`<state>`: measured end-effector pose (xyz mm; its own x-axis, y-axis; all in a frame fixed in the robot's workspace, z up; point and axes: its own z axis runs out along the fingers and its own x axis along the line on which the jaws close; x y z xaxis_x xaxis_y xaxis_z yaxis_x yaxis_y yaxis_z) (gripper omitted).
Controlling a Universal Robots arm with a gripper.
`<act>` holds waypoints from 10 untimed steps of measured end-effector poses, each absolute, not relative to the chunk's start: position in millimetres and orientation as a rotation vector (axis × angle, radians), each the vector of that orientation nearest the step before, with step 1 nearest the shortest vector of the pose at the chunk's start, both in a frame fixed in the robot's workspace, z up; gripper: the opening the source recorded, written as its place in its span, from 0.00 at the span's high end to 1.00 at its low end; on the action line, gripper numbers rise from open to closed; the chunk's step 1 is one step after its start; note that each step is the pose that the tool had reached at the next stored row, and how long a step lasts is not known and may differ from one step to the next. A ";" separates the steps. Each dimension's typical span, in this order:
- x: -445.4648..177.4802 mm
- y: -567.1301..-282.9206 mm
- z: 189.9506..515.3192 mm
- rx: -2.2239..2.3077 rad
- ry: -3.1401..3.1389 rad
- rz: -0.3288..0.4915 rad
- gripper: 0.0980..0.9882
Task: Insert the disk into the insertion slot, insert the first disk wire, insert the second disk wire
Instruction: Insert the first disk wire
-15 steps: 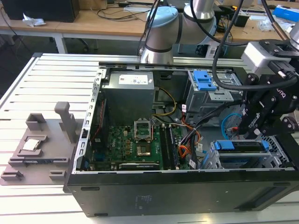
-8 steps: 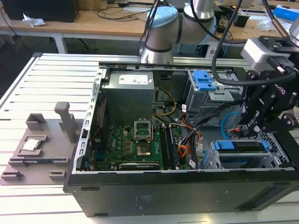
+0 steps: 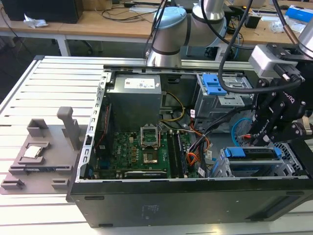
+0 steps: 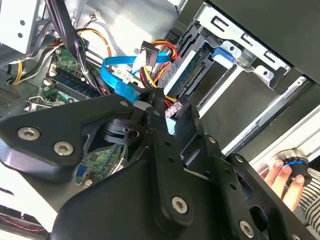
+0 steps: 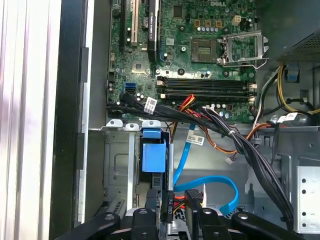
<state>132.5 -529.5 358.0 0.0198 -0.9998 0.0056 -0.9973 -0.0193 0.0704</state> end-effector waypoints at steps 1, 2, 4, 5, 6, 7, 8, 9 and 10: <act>132.5 -529.5 357.9 2.204 -2.161 -0.070 0.72; 132.5 -529.5 357.8 2.204 -2.161 -0.069 0.72; 132.5 -529.5 357.7 2.203 -2.161 -0.069 0.87; 132.5 -529.5 357.6 2.203 -2.161 -0.069 0.93; 132.5 -529.5 357.6 2.203 -2.161 -0.069 0.93; 132.5 -529.5 357.5 2.203 -2.161 -0.068 0.93; 132.5 -529.5 357.5 2.203 -2.160 -0.068 0.93; 132.5 -529.5 357.4 2.203 -2.160 -0.068 0.93; 132.5 -529.5 357.4 2.203 -2.160 -0.068 0.93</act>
